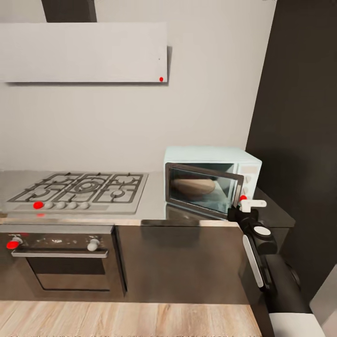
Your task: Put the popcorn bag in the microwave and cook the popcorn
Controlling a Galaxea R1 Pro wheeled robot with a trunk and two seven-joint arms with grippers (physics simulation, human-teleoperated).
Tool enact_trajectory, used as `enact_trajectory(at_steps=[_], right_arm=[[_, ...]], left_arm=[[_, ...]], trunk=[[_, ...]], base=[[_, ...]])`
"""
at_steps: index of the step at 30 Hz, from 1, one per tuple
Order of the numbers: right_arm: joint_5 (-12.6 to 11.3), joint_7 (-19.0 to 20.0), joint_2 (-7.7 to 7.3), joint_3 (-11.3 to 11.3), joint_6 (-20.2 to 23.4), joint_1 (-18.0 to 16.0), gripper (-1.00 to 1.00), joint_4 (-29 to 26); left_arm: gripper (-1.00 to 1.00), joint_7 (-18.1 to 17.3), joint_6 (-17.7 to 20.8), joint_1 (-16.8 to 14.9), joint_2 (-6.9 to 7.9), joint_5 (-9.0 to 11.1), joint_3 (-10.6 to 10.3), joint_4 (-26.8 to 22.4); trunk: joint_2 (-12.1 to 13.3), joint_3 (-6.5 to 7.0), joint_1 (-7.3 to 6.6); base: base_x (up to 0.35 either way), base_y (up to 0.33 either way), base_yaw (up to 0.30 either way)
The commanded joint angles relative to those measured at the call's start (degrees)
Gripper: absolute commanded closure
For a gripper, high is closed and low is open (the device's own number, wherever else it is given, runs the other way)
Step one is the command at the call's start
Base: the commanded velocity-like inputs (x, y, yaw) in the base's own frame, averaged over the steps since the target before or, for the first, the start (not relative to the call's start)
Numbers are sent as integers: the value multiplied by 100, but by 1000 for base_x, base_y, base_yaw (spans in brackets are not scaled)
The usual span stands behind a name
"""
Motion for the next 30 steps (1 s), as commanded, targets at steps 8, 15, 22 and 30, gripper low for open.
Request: enact_trajectory(at_steps=[8,15,22,30], right_arm=[[-145,-62,-2,87,21,0,100,19],[-145,-62,-2,78,27,0,100,20],[-145,-54,-2,88,41,2,100,12],[-152,-22,-2,95,75,0,-100,5]], left_arm=[[-100,-4,-12,-1,-2,18,4,-1],[-100,-7,-12,-1,-2,17,4,-1],[-100,-7,-12,-1,-2,17,4,-1],[-100,-7,-12,-1,-2,17,4,-1]], trunk=[[-2,-6,-1],[-2,-6,-1],[-2,-6,-1],[-2,-6,-1]], base=[[-102,59,0],[-74,1,0],[-9,0,0],[0,0,0]])
